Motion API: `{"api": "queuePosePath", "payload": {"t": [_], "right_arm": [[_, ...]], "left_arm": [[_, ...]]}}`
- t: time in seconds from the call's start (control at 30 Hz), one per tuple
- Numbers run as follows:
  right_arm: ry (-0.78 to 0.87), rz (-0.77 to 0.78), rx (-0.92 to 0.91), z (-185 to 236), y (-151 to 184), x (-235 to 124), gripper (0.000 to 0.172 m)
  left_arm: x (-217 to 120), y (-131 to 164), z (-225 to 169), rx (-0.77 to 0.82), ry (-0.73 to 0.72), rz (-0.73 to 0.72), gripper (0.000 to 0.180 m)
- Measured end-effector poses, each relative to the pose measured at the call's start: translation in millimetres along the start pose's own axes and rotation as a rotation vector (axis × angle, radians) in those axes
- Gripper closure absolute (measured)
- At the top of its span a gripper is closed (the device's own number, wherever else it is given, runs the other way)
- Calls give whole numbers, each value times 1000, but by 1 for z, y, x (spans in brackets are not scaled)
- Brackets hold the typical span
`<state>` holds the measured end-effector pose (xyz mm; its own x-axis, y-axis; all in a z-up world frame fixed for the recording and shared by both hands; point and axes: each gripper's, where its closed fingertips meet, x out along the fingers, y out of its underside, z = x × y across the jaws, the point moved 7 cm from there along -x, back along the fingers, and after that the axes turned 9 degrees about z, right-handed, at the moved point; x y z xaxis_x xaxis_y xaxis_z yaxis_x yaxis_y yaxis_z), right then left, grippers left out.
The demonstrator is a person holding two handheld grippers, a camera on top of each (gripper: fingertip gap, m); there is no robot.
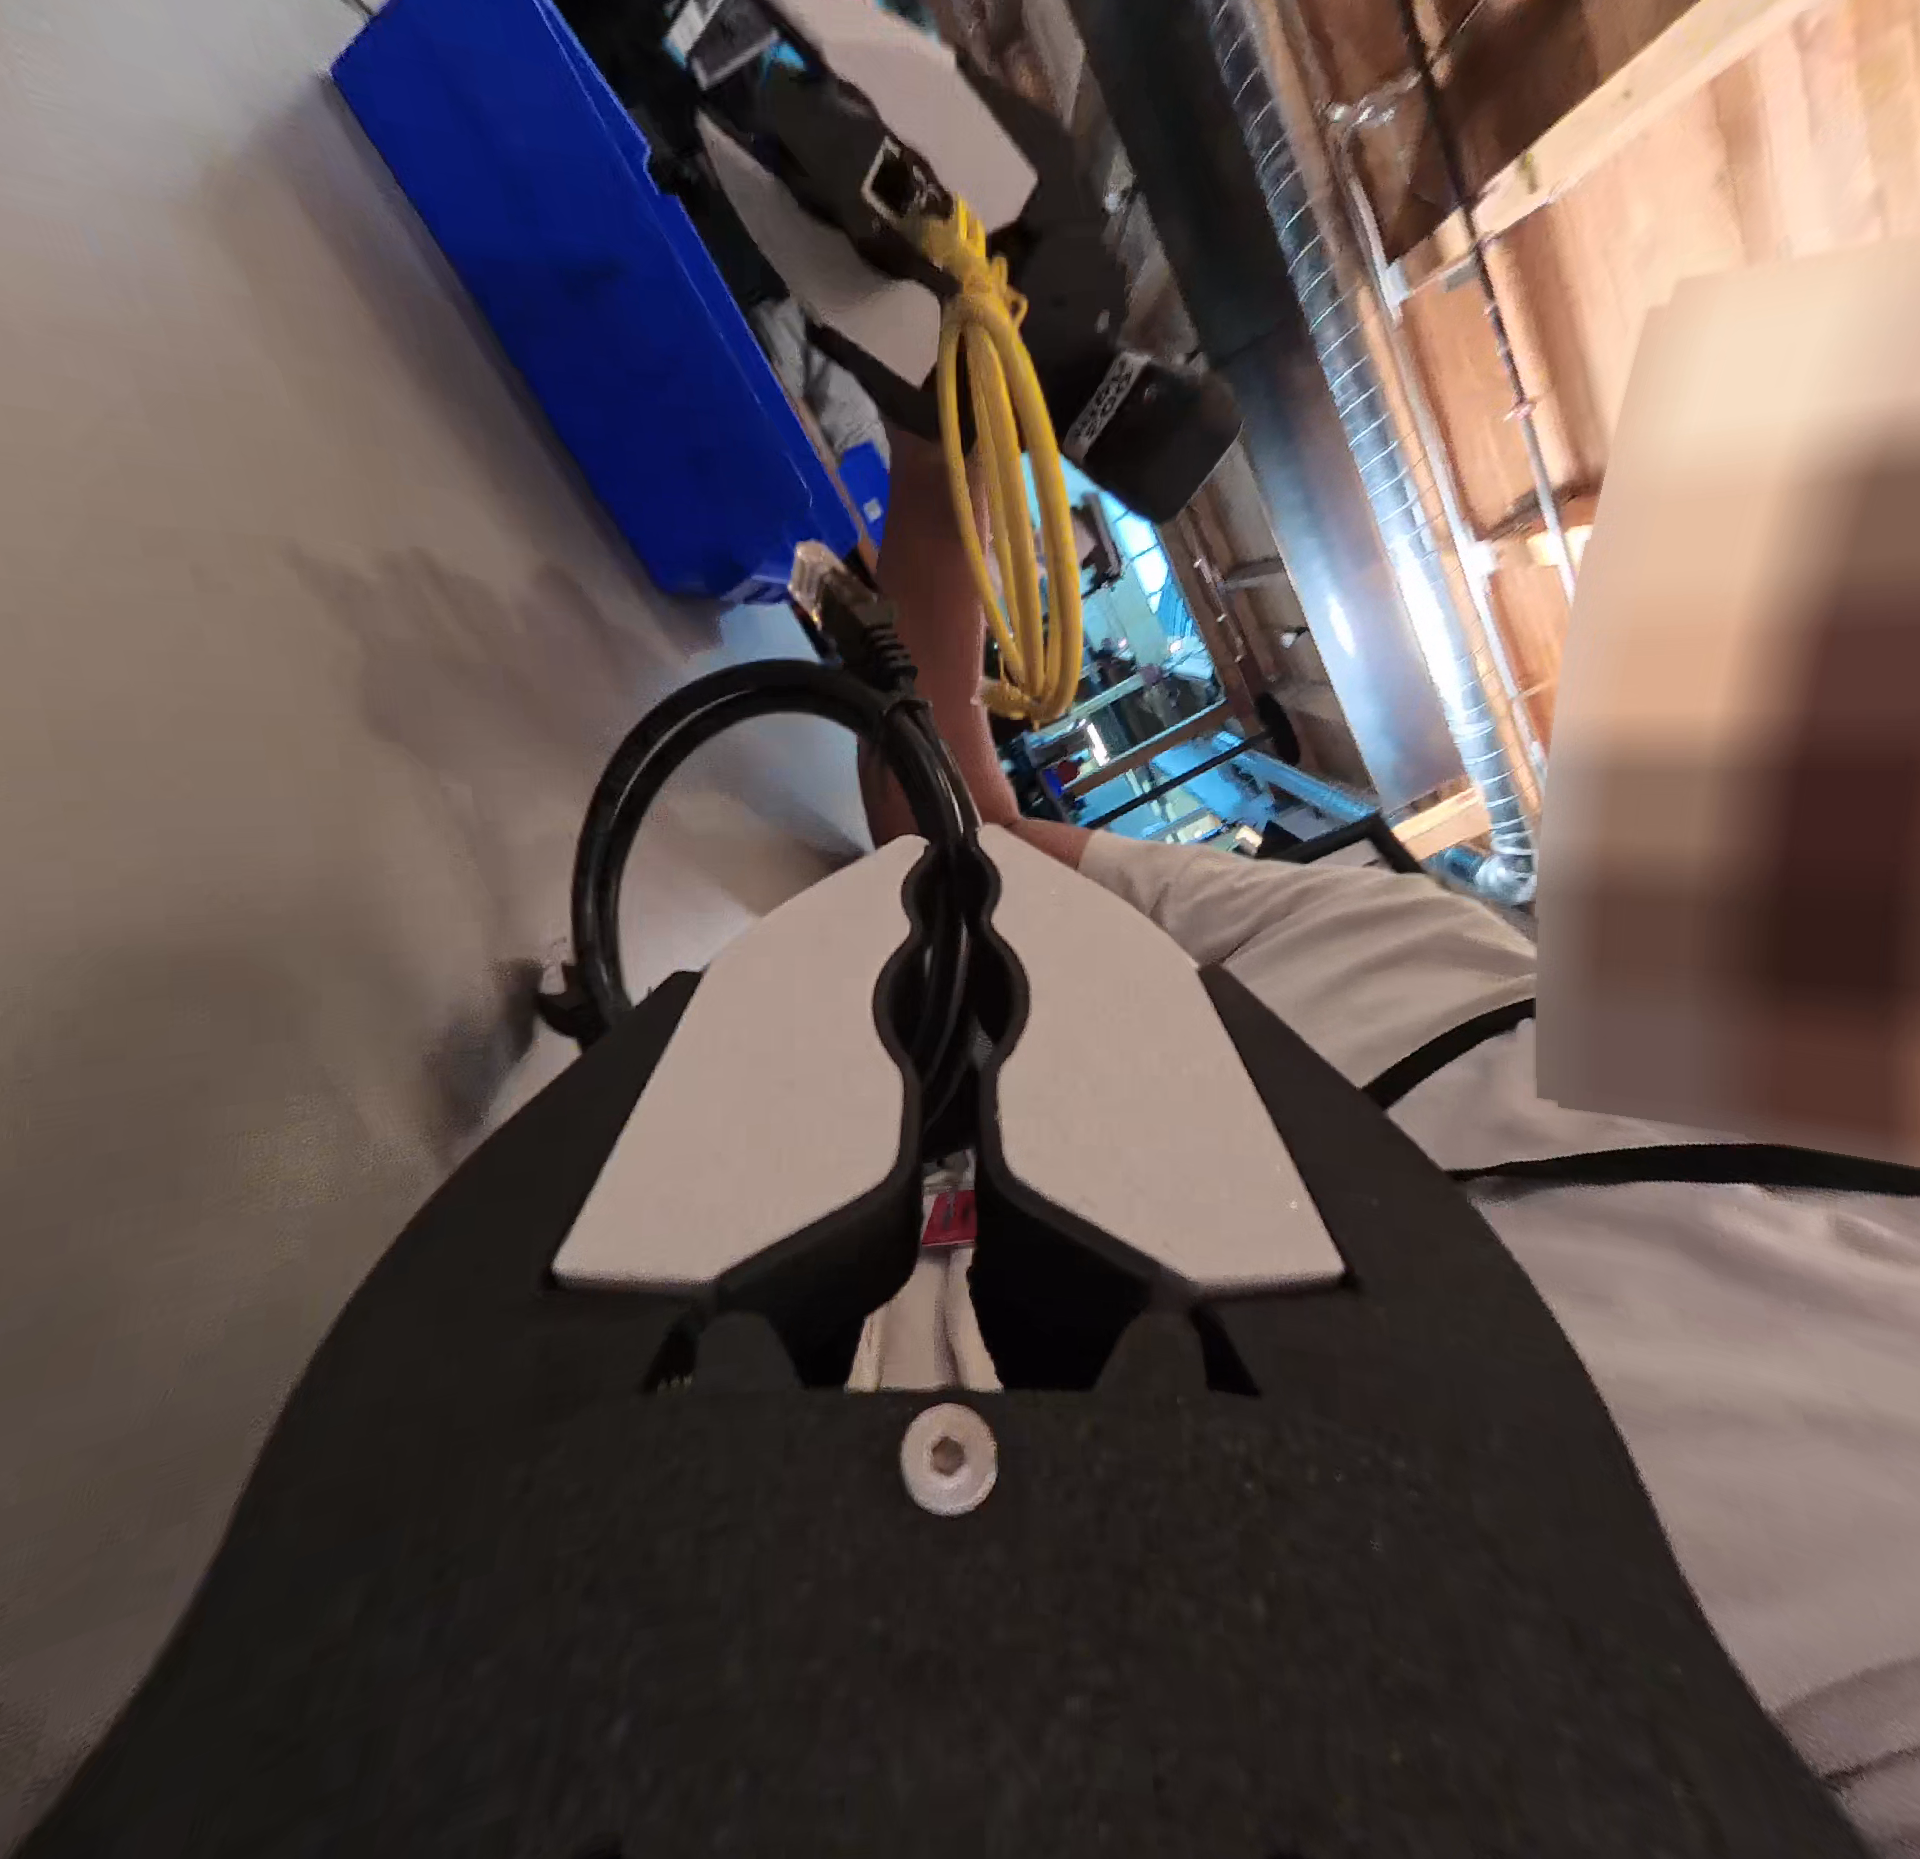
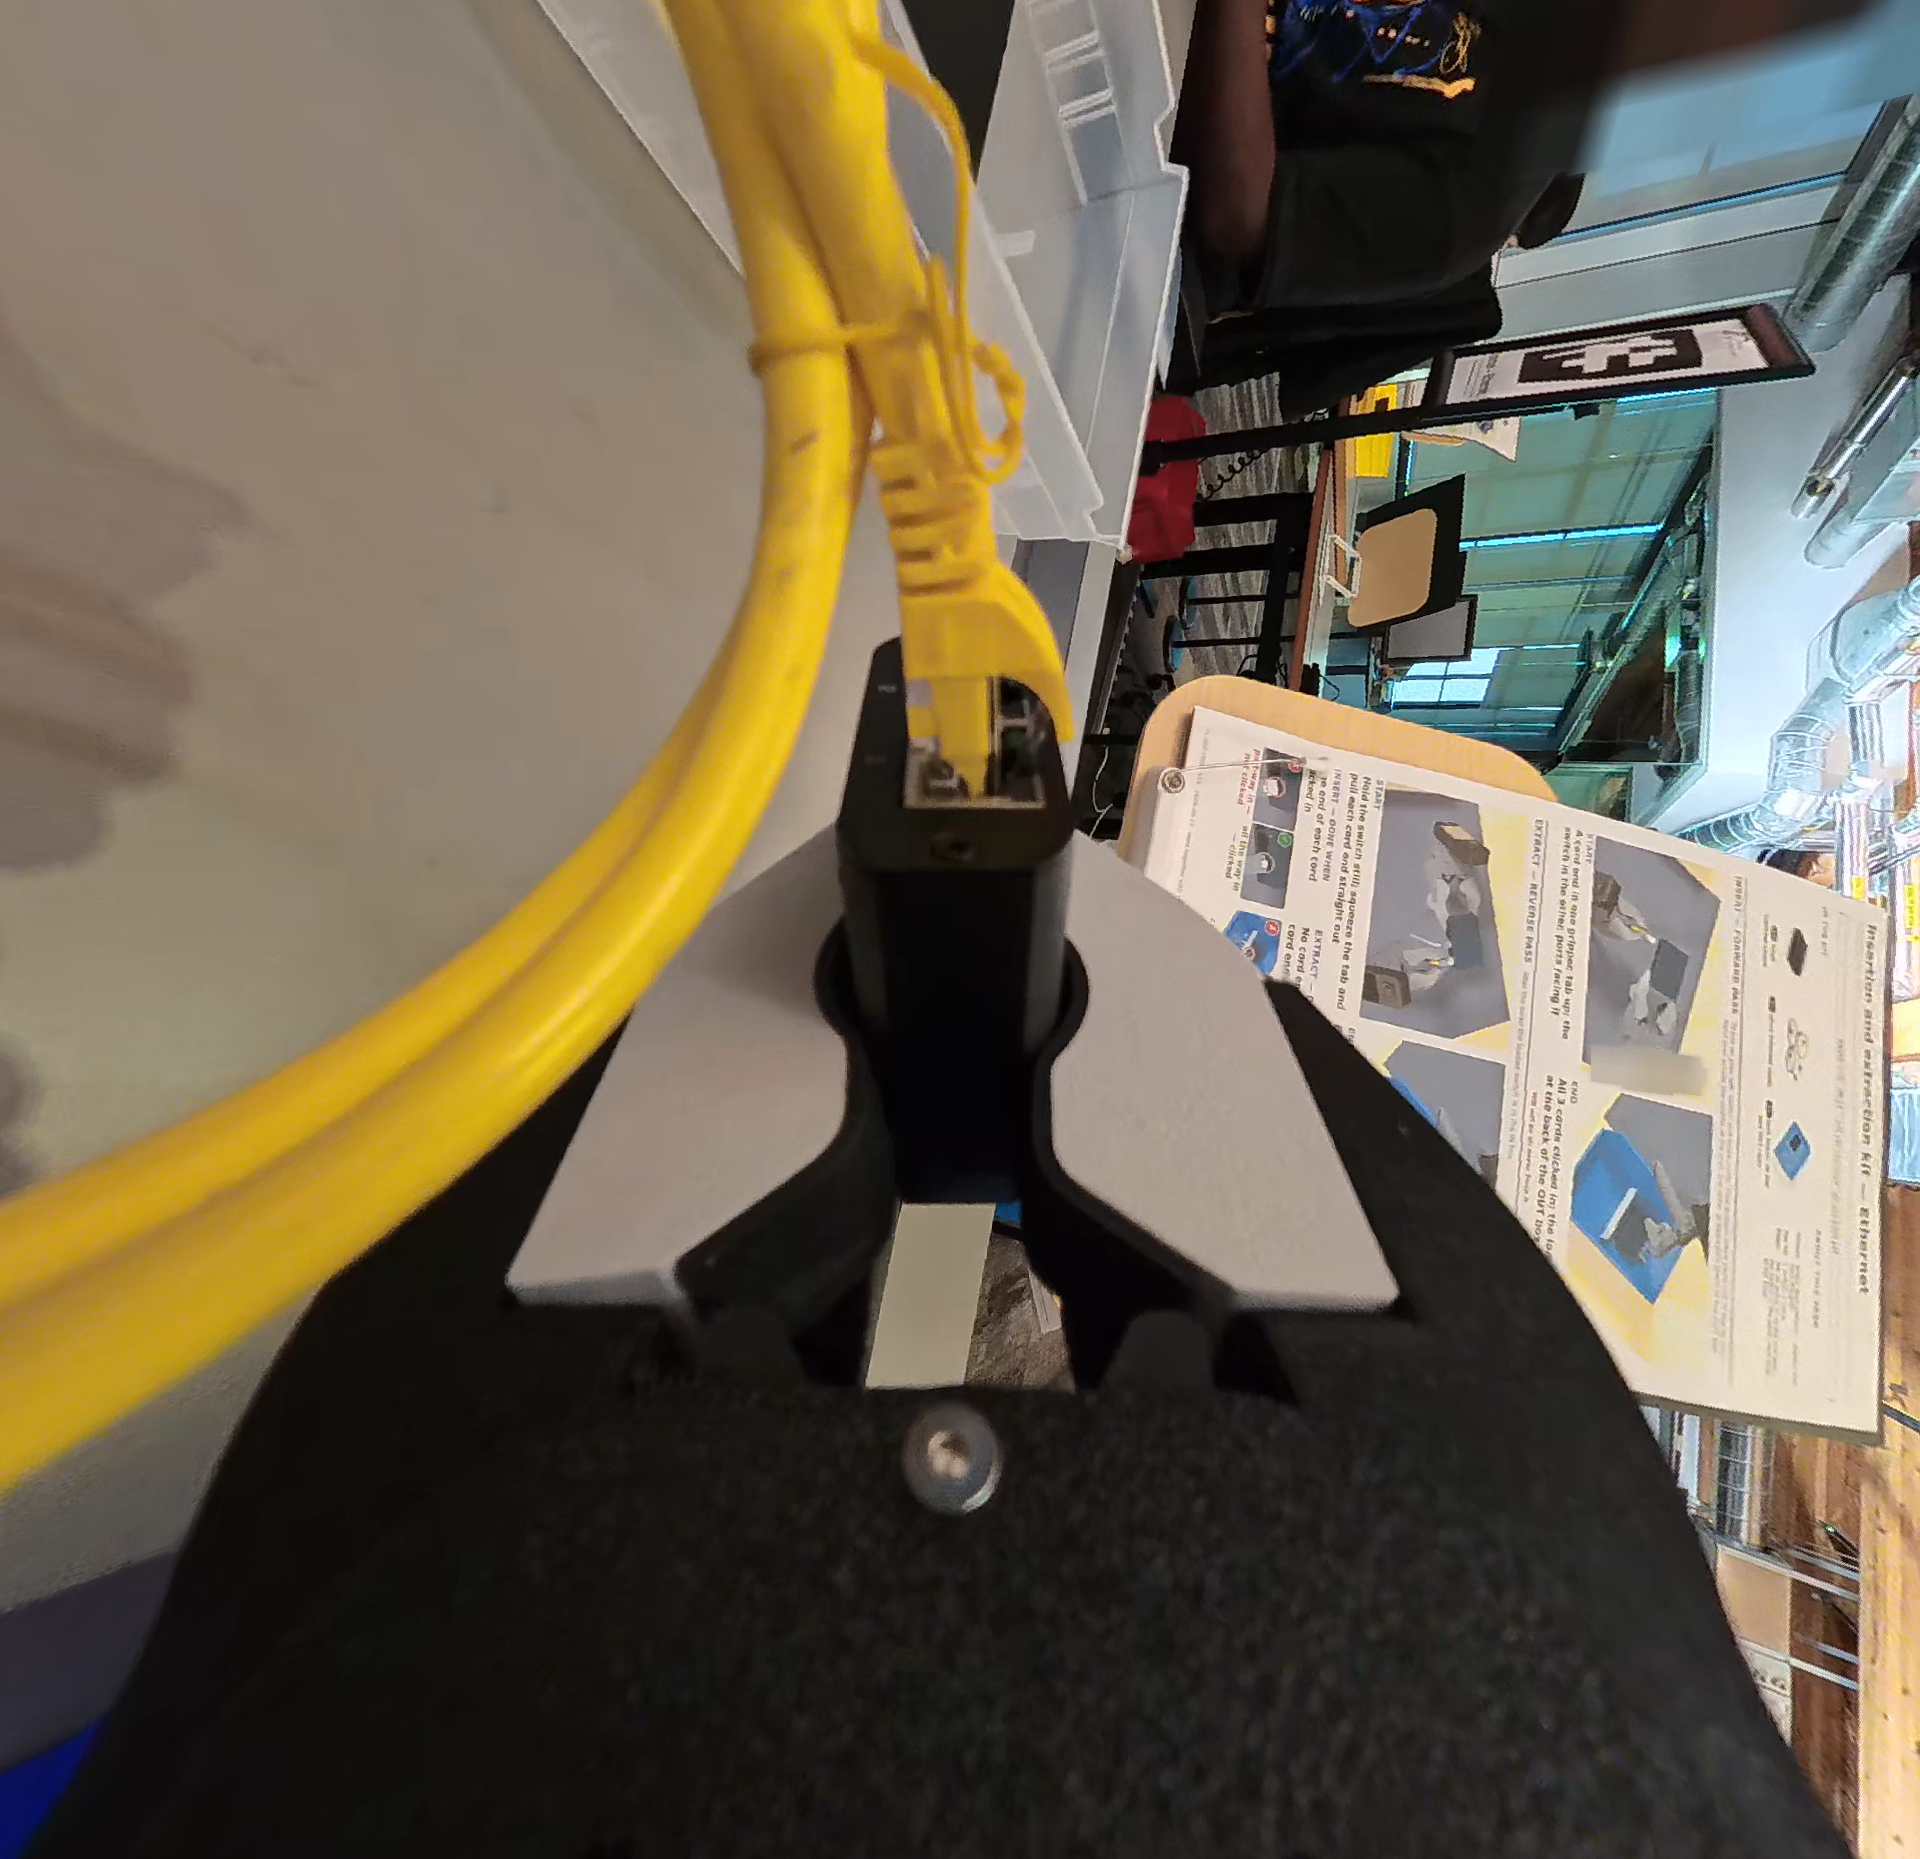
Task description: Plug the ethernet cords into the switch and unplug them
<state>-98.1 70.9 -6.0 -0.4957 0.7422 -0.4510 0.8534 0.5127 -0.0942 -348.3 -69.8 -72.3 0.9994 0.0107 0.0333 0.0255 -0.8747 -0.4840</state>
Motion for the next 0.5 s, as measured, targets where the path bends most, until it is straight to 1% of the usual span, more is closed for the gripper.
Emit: {"api": "queuePosePath", "payload": {"t": [0.03, 0.07, 0.13, 0.23, 0.3, 0.43, 0.5], "right_arm": [[-2, -1, -2, 0, -1, 1, 147], [-3, -1, -6, 1, -1, 1, 147], [-4, -1, -14, 2, -3, 3, 147], [-11, 0, -17, 4, -3, 5, 147], [-17, 3, -17, 5, -3, 7, 147], [-24, 8, -24, 7, -3, 9, 147], [-25, 8, -26, 7, -3, 9, 147]], "left_arm": [[-5, -1, 4, -11, -7, -5, 178], [-10, -1, 7, -7, -54, -5, 178], [-17, 1, 14, 50, -216, 38, 178], [-25, 7, 25, 142, -505, 111, 180], [-28, 10, 31, 192, -657, 136, 179], [-23, 11, 40, 276, -865, 159, 160], [-16, 10, 43, 317, -937, 139, 157]]}}
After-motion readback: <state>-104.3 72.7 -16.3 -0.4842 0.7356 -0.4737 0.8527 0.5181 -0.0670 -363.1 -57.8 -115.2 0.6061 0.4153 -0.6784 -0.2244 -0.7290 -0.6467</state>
